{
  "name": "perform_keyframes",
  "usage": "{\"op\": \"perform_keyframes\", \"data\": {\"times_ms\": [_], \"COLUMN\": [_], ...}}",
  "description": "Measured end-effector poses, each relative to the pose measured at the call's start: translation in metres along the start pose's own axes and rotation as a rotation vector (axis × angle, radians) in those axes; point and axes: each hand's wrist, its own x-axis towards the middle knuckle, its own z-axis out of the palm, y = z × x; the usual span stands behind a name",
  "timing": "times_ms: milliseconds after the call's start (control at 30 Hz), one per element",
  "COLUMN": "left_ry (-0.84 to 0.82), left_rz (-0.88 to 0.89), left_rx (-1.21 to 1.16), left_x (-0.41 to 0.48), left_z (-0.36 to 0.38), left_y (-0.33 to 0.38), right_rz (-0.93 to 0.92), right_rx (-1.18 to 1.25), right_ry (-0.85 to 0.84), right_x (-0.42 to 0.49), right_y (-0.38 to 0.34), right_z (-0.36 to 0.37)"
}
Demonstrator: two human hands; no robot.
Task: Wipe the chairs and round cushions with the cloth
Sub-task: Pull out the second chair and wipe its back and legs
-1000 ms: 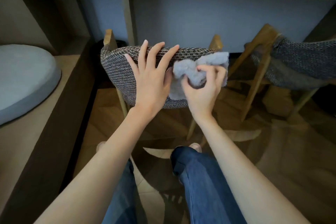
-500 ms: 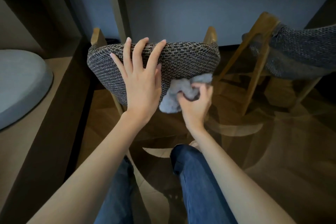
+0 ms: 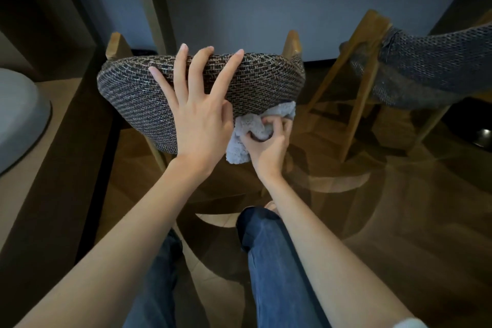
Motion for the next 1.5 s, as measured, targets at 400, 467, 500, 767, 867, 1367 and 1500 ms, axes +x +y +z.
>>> {"op": "perform_keyframes", "data": {"times_ms": [400,467,500,767,867,1367,1500], "left_ry": [-0.01,-0.017,-0.02,0.013,0.004,0.033,0.018], "left_rz": [0.096,0.116,0.118,0.114,0.11,0.104,0.103], "left_rx": [0.087,0.11,0.117,0.126,0.127,0.122,0.119], "left_x": [0.002,0.003,0.002,0.002,0.002,0.002,0.001], "left_z": [0.006,0.01,0.012,0.016,0.015,0.019,0.018], "left_y": [0.011,0.012,0.013,0.016,0.016,0.015,0.014], "right_rz": [-0.193,-0.105,-0.051,0.254,0.091,0.003,0.168], "right_rx": [0.062,0.061,0.071,0.051,0.114,0.007,-0.045], "right_ry": [0.199,0.133,0.111,0.02,0.178,0.021,-0.008], "right_x": [0.041,0.034,0.031,0.014,0.022,0.019,0.019], "right_y": [-0.043,-0.02,-0.01,0.024,-0.001,0.028,0.038], "right_z": [-0.033,-0.028,-0.025,-0.016,-0.025,-0.021,-0.03]}}
